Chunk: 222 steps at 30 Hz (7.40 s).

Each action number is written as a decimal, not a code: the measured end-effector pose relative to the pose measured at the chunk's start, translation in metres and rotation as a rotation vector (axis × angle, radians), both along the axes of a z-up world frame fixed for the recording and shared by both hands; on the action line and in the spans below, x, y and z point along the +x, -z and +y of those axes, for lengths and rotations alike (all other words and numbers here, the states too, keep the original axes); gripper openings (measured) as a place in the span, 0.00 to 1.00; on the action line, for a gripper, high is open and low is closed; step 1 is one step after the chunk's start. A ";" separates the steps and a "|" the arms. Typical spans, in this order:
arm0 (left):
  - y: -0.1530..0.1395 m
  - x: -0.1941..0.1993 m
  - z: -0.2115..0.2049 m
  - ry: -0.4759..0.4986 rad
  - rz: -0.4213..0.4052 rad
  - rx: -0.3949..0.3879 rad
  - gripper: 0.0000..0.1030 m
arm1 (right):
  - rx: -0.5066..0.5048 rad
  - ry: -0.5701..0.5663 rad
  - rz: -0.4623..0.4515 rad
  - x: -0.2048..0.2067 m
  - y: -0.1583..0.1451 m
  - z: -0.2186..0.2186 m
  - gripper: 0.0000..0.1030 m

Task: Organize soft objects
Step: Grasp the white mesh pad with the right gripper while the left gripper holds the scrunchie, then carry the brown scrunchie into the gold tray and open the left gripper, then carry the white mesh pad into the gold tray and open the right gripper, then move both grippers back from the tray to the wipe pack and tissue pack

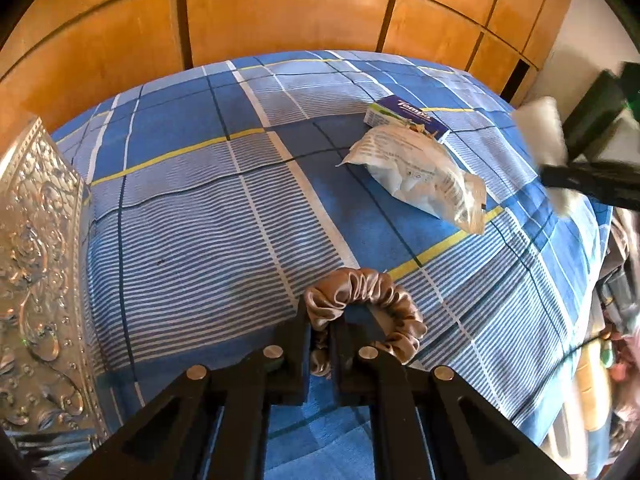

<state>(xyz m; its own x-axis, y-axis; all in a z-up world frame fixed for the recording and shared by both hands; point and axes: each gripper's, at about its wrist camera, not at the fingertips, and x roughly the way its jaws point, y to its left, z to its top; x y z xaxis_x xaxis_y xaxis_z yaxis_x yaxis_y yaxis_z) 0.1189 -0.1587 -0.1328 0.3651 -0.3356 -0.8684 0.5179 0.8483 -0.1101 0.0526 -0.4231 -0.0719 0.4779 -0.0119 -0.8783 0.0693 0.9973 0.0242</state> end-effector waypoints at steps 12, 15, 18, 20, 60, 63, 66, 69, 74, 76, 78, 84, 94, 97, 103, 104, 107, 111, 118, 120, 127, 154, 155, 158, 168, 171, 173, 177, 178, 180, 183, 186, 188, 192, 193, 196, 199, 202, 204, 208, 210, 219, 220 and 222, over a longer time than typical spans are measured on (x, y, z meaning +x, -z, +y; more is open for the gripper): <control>-0.019 -0.004 -0.008 0.029 0.026 -0.007 0.05 | 0.138 0.053 0.109 -0.045 0.053 0.064 0.42; -0.035 0.013 -0.010 -0.007 0.026 -0.030 0.05 | 0.119 0.076 0.061 -0.050 0.053 0.071 0.43; -0.058 0.037 -0.014 -0.027 0.010 -0.035 0.05 | 0.092 0.070 0.034 -0.054 0.055 0.077 0.44; -0.076 0.055 -0.017 -0.048 -0.007 -0.022 0.05 | 0.078 0.069 0.035 -0.056 0.054 0.080 0.44; -0.115 -0.010 0.425 -0.904 -0.126 -0.121 0.06 | -0.099 0.110 -0.005 -0.056 0.061 0.104 0.43; -0.103 -0.032 0.431 -0.927 -0.116 -0.123 0.06 | -0.109 0.111 -0.004 -0.056 0.061 0.105 0.43; -0.093 -0.052 0.433 -0.949 -0.119 -0.115 0.06 | -0.117 0.113 -0.006 -0.057 0.061 0.107 0.43; -0.086 -0.072 0.431 -0.973 -0.146 -0.089 0.06 | -0.130 0.116 -0.009 -0.058 0.061 0.109 0.43; -0.073 -0.094 0.420 -0.984 -0.183 -0.013 0.07 | -0.143 0.114 -0.015 -0.060 0.061 0.108 0.43; -0.066 -0.100 0.416 -0.988 -0.192 0.009 0.07 | -0.147 0.117 -0.017 -0.060 0.061 0.109 0.43; -0.060 -0.104 0.414 -0.987 -0.194 0.027 0.07 | -0.154 0.119 -0.017 -0.060 0.061 0.109 0.43; -0.043 -0.105 0.403 -0.966 -0.196 0.078 0.09 | -0.175 0.128 -0.018 -0.061 0.061 0.113 0.43; -0.035 -0.109 0.400 -0.967 -0.201 0.085 0.40 | -0.181 0.135 -0.024 -0.062 0.061 0.114 0.43; -0.038 -0.110 0.399 -0.967 -0.207 0.081 0.44 | -0.184 0.136 -0.025 -0.061 0.061 0.114 0.43; -0.053 -0.115 0.397 -0.965 -0.260 0.082 0.55 | -0.183 0.138 -0.027 -0.061 0.062 0.114 0.43; -0.055 -0.116 0.396 -0.961 -0.268 0.084 0.55 | -0.182 0.140 -0.028 -0.062 0.062 0.114 0.43; -0.063 -0.119 0.395 -0.960 -0.291 0.086 0.59 | -0.178 0.145 -0.027 -0.061 0.061 0.114 0.43; -0.071 -0.122 0.396 -0.964 -0.309 0.083 0.62 | -0.147 0.141 -0.014 -0.061 0.057 0.113 0.42; -0.078 -0.124 0.400 -0.975 -0.328 0.080 0.68 | -0.118 0.092 -0.063 -0.065 0.028 0.128 0.42; -0.078 -0.125 0.402 -0.981 -0.328 0.073 0.70 | -0.123 0.077 -0.100 -0.064 0.013 0.133 0.42; -0.084 -0.127 0.414 -0.995 -0.327 0.068 0.71 | -0.064 -0.010 -0.198 -0.022 -0.047 0.156 0.42; -0.095 -0.155 0.473 -1.152 -0.380 -0.010 0.78 | 0.100 -0.859 0.051 0.067 -0.010 0.608 0.42; -0.094 -0.155 0.473 -1.150 -0.378 -0.011 0.78 | 0.081 -0.861 0.065 0.067 0.001 0.616 0.43; -0.092 -0.154 0.471 -1.142 -0.371 -0.009 0.78 | 0.085 -0.856 0.067 0.064 0.016 0.616 0.45; -0.097 -0.153 0.457 -1.112 -0.391 -0.005 0.78 | 0.143 -0.822 -0.014 0.052 -0.011 0.596 0.69; -0.103 -0.153 0.452 -1.098 -0.406 0.002 0.78 | 0.134 -0.796 -0.073 0.045 -0.025 0.587 0.69; -0.106 -0.154 0.448 -1.092 -0.418 0.005 0.78 | 0.117 -0.771 -0.129 0.037 -0.035 0.578 0.69; -0.114 -0.155 0.437 -1.058 -0.442 0.009 0.78 | 0.103 -0.743 -0.221 0.020 -0.054 0.551 0.69; -0.116 -0.156 0.434 -1.050 -0.447 0.007 0.78 | 0.093 -0.732 -0.252 0.014 -0.058 0.541 0.69; -0.119 -0.156 0.426 -1.028 -0.457 0.006 0.78 | 0.084 -0.717 -0.287 0.006 -0.064 0.527 0.69; -0.125 -0.156 0.413 -0.993 -0.473 0.008 0.78 | 0.088 -0.666 -0.341 -0.005 -0.073 0.494 0.69; -0.130 -0.156 0.400 -0.957 -0.486 0.011 0.78 | 0.104 -0.611 -0.373 -0.012 -0.078 0.464 0.69; -0.133 -0.155 0.392 -0.931 -0.489 0.013 0.78 | 0.117 -0.558 -0.392 -0.016 -0.080 0.438 0.69; -0.140 -0.151 0.369 -0.864 -0.498 0.029 0.78 | 0.121 -0.456 -0.406 -0.021 -0.079 0.391 0.69; -0.141 -0.150 0.363 -0.847 -0.500 0.034 0.79 | 0.120 -0.434 -0.409 -0.021 -0.079 0.381 0.69; -0.148 -0.147 0.346 -0.797 -0.517 0.046 0.79 | 0.113 -0.352 -0.401 -0.024 -0.073 0.347 0.69; -0.154 -0.142 0.328 -0.747 -0.530 0.048 0.80 | 0.102 -0.286 -0.389 -0.028 -0.066 0.316 0.69; -0.160 -0.137 0.311 -0.694 -0.548 0.053 0.81 | 0.080 -0.217 -0.369 -0.033 -0.056 0.283 0.69; -0.164 -0.133 0.297 -0.656 -0.556 0.055 0.81 | 0.071 -0.173 -0.355 -0.036 -0.049 0.260 0.69; -0.172 -0.124 0.271 -0.584 -0.570 0.056 0.81 | 0.049 -0.084 -0.335 -0.043 -0.041 0.220 0.69; -0.175 -0.120 0.256 -0.545 -0.573 0.048 0.81 | 0.041 -0.049 -0.334 -0.047 -0.040 0.203 0.69; -0.177 -0.101 0.186 -0.365 -0.552 0.029 0.82 | 0.003 0.089 -0.310 -0.069 -0.029 0.141 0.69; -0.177 -0.100 0.176 -0.340 -0.547 0.027 0.82 | 0.000 0.106 -0.304 -0.074 -0.026 0.135 0.69; -0.177 -0.097 0.159 -0.303 -0.543 0.030 0.82 | 0.005 0.136 -0.286 -0.081 -0.019 0.124 0.69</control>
